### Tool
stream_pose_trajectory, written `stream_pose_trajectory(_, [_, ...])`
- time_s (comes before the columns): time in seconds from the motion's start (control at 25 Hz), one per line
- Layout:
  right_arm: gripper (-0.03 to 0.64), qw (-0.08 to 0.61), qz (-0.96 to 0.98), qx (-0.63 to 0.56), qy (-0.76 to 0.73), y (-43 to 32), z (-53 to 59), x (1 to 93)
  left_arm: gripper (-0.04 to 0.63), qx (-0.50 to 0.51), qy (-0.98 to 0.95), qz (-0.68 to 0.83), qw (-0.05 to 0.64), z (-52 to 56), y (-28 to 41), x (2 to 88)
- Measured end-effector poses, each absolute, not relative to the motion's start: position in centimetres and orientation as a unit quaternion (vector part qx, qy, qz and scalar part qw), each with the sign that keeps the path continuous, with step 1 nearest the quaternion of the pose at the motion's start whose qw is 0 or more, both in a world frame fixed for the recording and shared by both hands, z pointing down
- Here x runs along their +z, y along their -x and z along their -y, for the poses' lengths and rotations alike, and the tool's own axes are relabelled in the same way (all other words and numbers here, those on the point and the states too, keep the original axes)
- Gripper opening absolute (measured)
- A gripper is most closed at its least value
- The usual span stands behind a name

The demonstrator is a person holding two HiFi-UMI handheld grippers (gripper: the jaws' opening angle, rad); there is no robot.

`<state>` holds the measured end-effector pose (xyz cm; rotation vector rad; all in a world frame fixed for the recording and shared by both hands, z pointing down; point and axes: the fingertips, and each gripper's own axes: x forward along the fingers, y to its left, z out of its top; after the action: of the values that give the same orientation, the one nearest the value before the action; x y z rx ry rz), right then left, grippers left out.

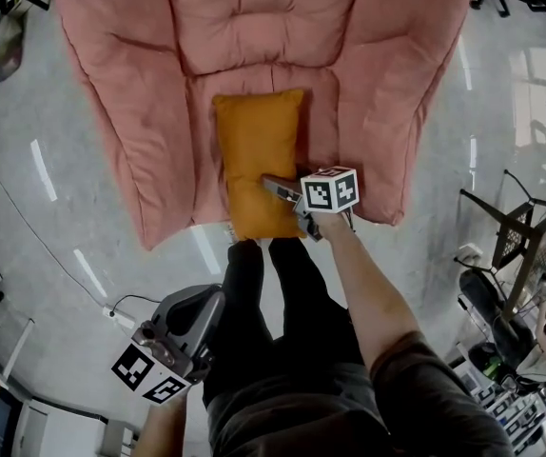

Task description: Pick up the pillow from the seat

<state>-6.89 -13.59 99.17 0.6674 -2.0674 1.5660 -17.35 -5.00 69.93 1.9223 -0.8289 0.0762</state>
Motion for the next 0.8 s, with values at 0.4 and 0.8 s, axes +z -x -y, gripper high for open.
stream_pose_trajectory(0.4, [0.258, 0.233, 0.762, 0.547, -0.258, 5.8, 13.9, 94.8, 0.009, 0.022, -0.813, 0.352, 0.463, 6.0, 18.4, 65.9])
stream_pose_trajectory(0.8, [0.258, 0.205, 0.786, 0.519, -0.266, 4.1, 14.9, 86.7, 0.009, 0.011, -0.838, 0.342, 0.425, 7.3, 16.7, 60.9])
